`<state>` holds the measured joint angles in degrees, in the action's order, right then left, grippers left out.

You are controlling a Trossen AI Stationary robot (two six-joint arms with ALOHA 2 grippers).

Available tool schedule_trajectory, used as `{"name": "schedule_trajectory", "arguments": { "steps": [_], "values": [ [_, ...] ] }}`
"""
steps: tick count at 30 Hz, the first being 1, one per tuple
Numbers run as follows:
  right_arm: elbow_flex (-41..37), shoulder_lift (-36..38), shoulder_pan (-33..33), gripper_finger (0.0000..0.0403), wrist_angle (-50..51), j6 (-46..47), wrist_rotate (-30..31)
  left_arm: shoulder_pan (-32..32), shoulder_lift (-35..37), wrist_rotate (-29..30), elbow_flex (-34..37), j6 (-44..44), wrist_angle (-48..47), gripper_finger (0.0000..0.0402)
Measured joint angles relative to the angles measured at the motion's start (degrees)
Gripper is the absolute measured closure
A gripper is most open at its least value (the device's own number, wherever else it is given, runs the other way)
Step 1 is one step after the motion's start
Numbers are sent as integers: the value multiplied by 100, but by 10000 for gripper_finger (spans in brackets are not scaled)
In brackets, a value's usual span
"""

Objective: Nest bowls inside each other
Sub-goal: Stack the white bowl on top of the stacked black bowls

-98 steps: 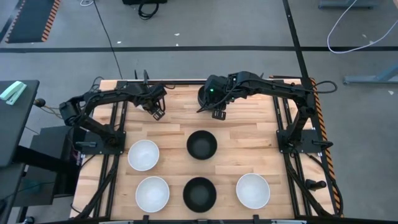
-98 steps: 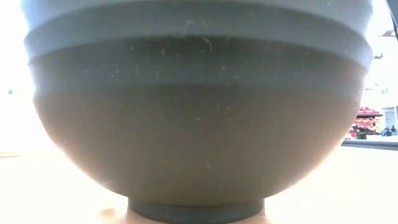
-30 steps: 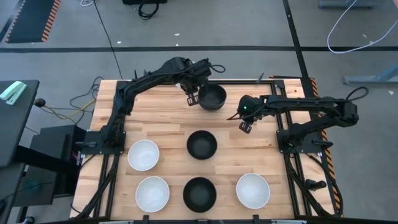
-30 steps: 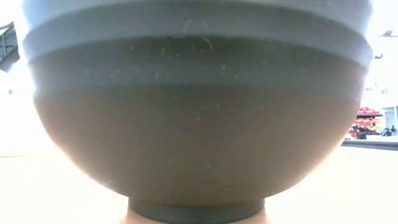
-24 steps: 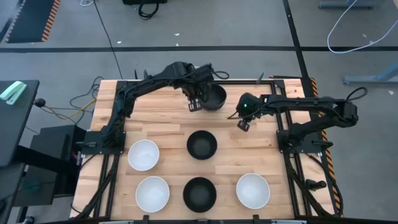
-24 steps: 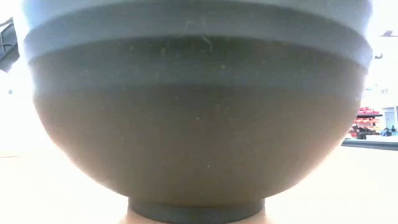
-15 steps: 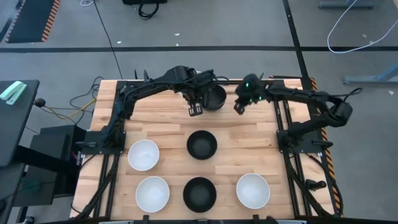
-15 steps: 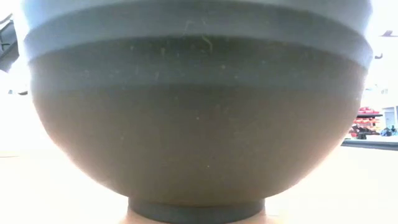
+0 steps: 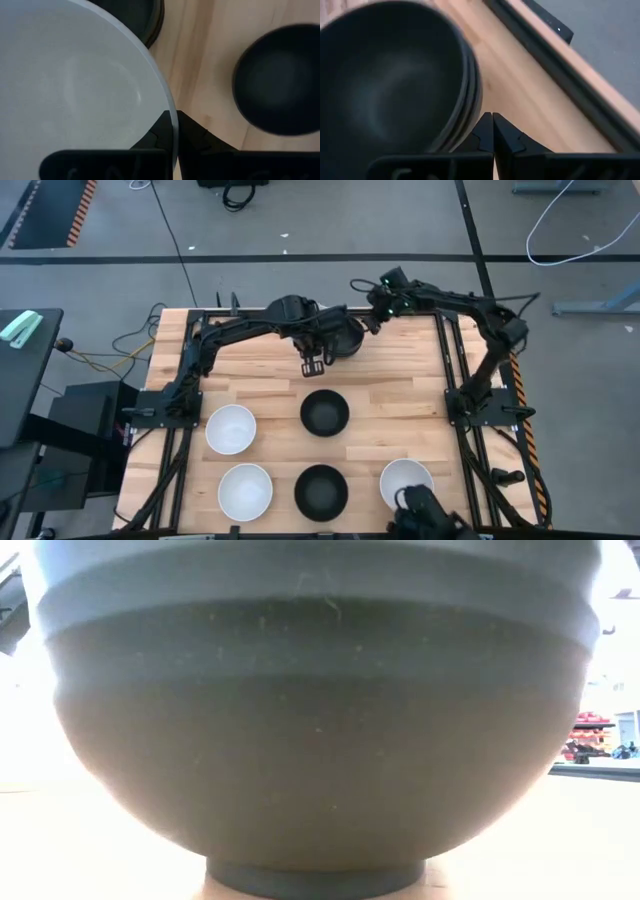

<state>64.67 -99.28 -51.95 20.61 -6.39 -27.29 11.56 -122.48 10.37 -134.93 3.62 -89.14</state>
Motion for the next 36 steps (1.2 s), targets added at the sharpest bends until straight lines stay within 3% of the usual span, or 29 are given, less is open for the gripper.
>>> {"name": "schedule_trajectory", "arguments": {
  "steps": [7, 13, 27, 36],
  "values": [
    [1045, -925, -112, 402, 391, 0, -28, -60, -2, 35, -2, -8, -88, 390],
    [1223, -1383, 157, 402, 647, -130, -15, -56, -2, 37, -2, 9, -90, 390],
    [1167, -1028, 1304, 403, 523, -131, 85, 88, -2, 36, -1, 52, -88, 390],
    [1175, -962, 1255, 403, 635, -241, 90, 111, -2, -311, 0, 50, -87, 390]
  ]
}}
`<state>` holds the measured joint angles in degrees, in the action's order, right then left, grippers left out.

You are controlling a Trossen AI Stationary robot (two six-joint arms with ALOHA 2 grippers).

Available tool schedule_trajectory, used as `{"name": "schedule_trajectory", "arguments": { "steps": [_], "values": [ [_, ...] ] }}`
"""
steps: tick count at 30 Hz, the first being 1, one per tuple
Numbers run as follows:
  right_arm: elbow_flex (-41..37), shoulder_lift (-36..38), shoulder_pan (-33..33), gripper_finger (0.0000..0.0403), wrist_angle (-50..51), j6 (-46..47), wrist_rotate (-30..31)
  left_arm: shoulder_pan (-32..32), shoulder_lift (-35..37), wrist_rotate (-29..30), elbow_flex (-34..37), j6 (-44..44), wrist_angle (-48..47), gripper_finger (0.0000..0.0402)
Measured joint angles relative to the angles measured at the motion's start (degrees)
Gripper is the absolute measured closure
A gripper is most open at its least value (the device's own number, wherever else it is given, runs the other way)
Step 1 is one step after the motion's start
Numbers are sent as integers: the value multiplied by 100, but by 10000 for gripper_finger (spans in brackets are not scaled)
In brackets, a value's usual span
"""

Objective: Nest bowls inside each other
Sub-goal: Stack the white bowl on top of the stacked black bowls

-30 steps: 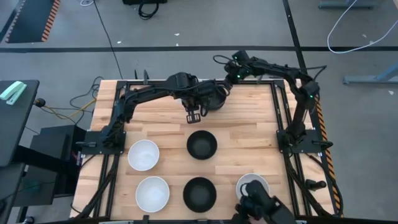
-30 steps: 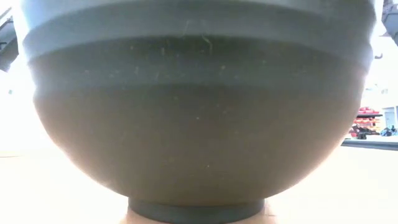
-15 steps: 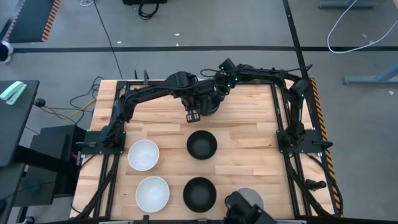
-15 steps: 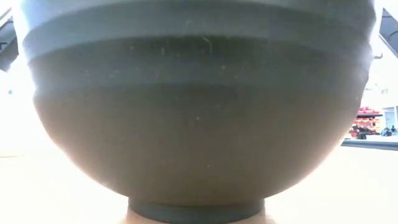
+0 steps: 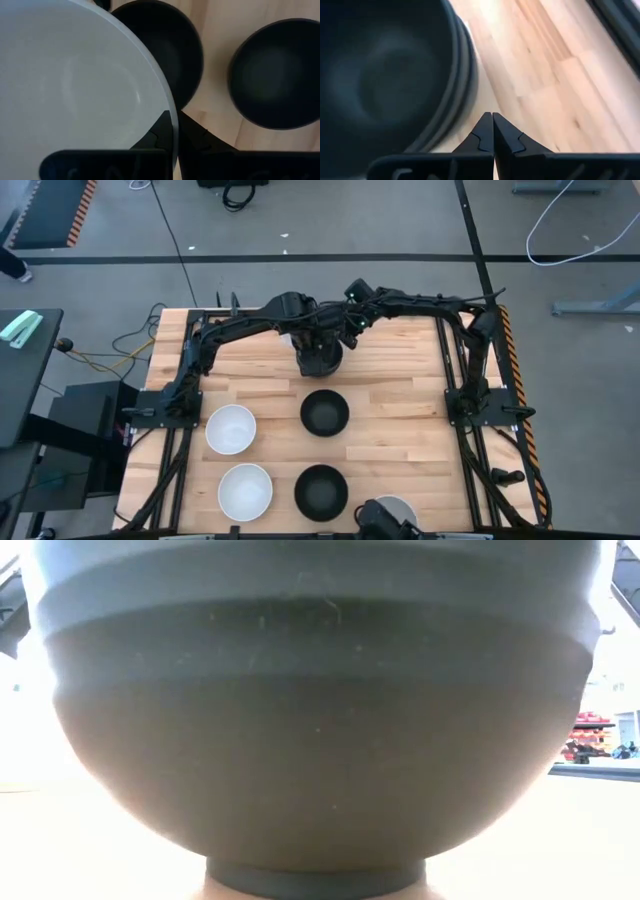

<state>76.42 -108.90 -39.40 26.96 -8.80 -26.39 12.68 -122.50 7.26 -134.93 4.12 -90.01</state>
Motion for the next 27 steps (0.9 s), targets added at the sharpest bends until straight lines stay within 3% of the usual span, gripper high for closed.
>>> {"name": "schedule_trajectory", "arguments": {
  "steps": [5, 10, 18, 27],
  "values": [
    [106, 505, -250, 403, 601, -50, 19, -10, 0, -328, -1, 17, 45, 390],
    [106, 1456, -220, 403, 1322, -171, 234, -14, 0, -584, -2, 161, 167, 390],
    [106, 2550, 226, 403, 2455, -143, 1108, -17, -68, -1009, -2, 165, 197, 390],
    [-77, 3246, 898, 403, 2774, 225, 1941, -16, -635, -1046, 0, 472, 149, 390]
  ]
}}
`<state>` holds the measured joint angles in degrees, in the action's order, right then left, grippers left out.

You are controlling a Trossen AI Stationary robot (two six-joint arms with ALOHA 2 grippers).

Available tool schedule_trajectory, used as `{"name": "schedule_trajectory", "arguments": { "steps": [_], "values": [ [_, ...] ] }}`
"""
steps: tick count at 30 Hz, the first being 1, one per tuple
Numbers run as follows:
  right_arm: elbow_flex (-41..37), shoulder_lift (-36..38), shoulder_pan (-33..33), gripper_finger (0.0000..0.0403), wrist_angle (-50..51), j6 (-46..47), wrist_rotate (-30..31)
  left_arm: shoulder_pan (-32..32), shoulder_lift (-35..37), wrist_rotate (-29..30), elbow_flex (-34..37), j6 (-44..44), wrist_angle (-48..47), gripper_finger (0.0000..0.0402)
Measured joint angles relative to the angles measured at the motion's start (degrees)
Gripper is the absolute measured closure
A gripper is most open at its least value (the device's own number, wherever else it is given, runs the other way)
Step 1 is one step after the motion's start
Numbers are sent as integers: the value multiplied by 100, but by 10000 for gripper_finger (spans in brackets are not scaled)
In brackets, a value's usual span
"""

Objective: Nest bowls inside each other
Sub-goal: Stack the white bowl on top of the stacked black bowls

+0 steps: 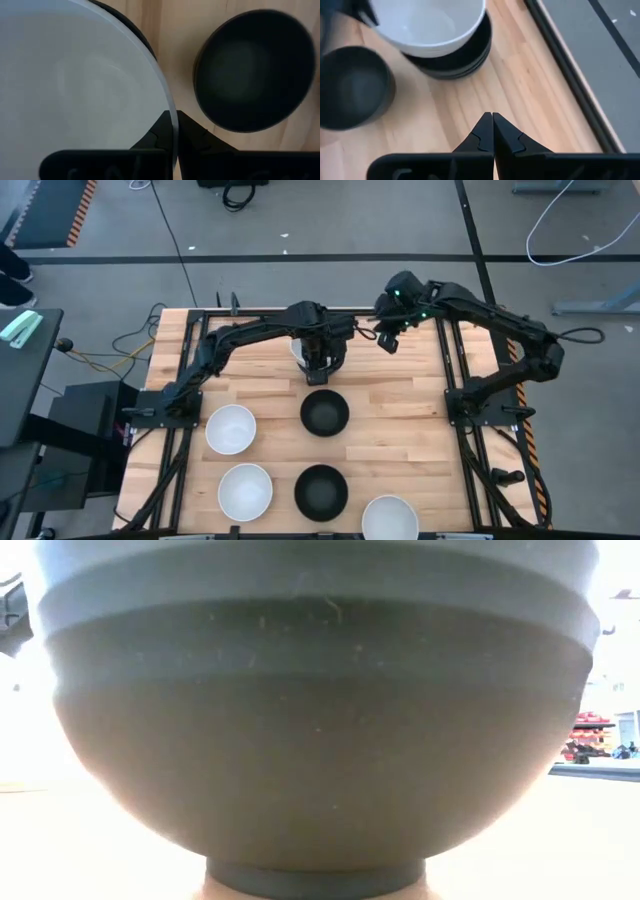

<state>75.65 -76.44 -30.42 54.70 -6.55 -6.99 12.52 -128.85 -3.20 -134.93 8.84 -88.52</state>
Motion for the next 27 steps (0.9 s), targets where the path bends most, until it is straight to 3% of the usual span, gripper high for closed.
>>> {"name": "schedule_trajectory", "arguments": {
  "steps": [8, 12, 16, 27],
  "values": [
    [-1346, 637, 318, 403, -342, 361, 296, 101, -145, 21, 2, 230, 110, 390],
    [-2072, 953, 364, 403, -734, 516, 357, 144, -145, 570, 0, 234, 259, 390],
    [-2571, 1143, 361, 403, -909, 631, 361, 203, -221, 621, -6, 234, 274, 390],
    [-2871, 1353, 736, 403, -1141, 808, 369, 196, -644, 649, -2, 234, 336, 390]
  ]
}}
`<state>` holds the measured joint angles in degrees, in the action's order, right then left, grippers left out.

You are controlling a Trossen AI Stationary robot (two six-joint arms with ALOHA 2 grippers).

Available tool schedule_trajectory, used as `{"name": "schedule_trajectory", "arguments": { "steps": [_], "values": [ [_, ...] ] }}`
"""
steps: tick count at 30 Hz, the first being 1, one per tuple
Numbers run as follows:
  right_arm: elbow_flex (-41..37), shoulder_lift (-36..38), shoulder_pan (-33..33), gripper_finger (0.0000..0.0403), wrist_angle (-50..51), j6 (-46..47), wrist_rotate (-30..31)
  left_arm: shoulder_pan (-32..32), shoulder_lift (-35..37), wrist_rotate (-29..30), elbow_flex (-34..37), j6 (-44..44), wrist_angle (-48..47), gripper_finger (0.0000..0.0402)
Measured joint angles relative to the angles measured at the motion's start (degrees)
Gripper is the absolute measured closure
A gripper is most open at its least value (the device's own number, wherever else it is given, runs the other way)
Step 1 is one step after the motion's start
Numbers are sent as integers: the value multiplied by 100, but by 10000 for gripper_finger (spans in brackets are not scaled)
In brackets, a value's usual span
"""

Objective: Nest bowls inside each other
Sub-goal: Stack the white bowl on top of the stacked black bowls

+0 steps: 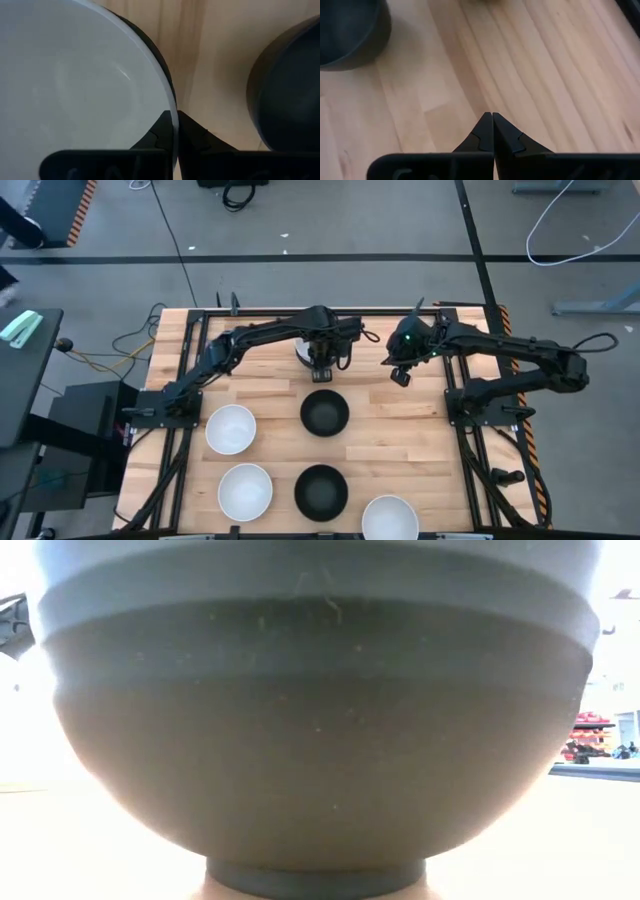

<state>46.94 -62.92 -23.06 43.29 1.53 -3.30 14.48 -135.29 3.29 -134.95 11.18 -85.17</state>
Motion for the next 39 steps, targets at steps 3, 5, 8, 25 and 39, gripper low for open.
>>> {"name": "schedule_trajectory", "arguments": {
  "steps": [3, 5, 8, 25, 39],
  "values": [
    [0, 2, 181, 403, -2, 73, 35, 4, -32, 53, -11, 1, 14, 390],
    [0, 2, 294, 403, 0, 135, 89, 4, -37, 242, -8, -12, 98, 385],
    [0, 2, 424, 403, 28, 237, 279, -2, -34, 746, -2, -171, 220, 358],
    [0, 0, 1020, 377, 112, 755, 436, -112, -17, 1617, 2, -605, 74, 301],
    [0, -2, 1592, 349, 546, 1134, 433, -572, 40, 1896, 2, -716, -158, 296]
  ]
}}
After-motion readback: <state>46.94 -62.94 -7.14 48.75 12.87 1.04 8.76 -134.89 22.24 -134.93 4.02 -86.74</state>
